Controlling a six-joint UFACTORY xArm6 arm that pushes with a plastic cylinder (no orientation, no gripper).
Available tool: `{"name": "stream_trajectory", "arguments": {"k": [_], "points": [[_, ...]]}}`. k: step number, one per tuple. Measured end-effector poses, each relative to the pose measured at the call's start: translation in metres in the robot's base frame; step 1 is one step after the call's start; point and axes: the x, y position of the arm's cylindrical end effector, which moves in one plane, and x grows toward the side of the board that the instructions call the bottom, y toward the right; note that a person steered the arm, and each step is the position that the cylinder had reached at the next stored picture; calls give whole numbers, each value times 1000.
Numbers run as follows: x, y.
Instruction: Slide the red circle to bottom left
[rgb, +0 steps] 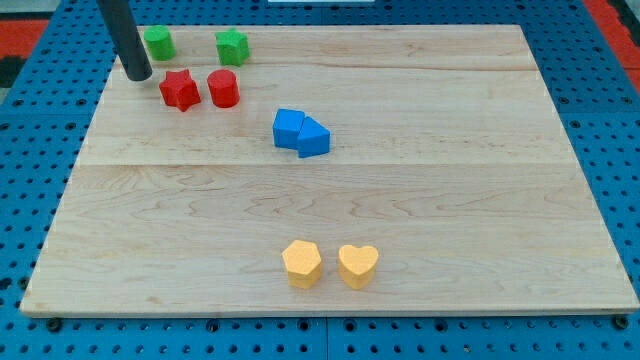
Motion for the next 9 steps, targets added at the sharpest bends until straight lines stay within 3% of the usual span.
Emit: {"name": "stream_trajectory", "arguments": {"k": [1,2,3,4,6,8,9], "points": [[8,60],[14,65],[15,129],[17,130],[62,94],[64,41],[84,49]]}}
